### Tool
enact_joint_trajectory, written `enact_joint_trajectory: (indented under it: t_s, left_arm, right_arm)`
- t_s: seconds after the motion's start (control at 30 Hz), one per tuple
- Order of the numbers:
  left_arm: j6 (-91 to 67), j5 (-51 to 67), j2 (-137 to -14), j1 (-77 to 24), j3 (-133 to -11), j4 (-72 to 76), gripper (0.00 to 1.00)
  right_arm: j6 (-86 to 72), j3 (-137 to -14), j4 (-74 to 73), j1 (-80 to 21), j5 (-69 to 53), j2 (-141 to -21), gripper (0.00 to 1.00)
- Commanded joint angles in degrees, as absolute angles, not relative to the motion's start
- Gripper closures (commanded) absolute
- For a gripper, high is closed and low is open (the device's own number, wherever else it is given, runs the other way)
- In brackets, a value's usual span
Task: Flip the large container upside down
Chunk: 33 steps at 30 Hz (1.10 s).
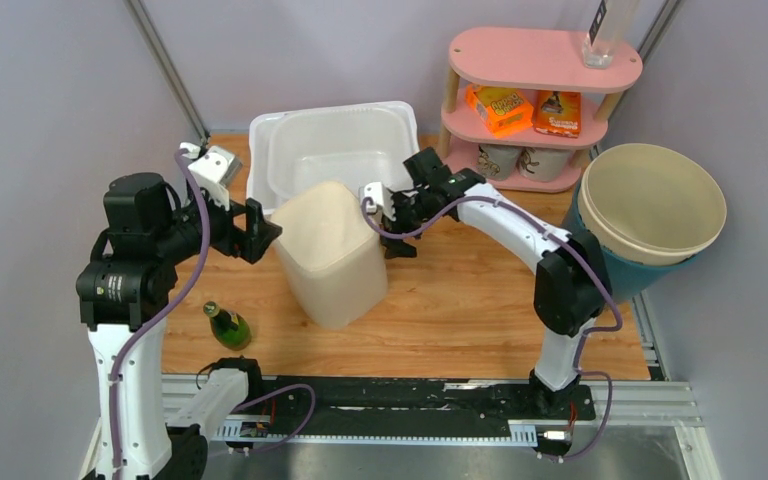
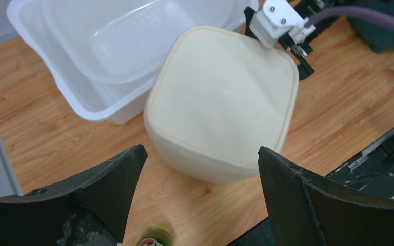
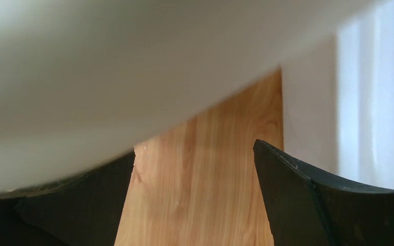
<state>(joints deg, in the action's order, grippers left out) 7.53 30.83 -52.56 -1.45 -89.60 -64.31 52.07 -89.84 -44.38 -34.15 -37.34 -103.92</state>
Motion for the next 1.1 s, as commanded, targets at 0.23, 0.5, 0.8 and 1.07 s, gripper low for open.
enact_joint_trajectory:
  t_s: [0.23,0.5,0.8,1.07]
  left_arm:
    - [11.7,19.4,-53.7,-1.2,-95.8,-66.6,0.05]
    - [12.6,17.1,-51.7,-1.1,-95.4,-68.1,0.04]
    - [10.6,15.7,-48.8,-0.8,-90.4,-65.6,0.0]
    - [9.0,16.8,-48.2,-0.4,-91.0,-63.4,0.0]
  right_arm:
    - [37.1,-99.1,-25.8,-46.6,-39.6,-113.3,0.1]
    - [29.6,-99.3,-21.6,-47.3,-33.7,-113.2,0.05]
    - [38.3,-85.8,-23.6,-47.5,-36.4,-103.6,0.04]
    - [38.5,-97.5,-22.1,-48.9,-37.7,-115.0,0.1]
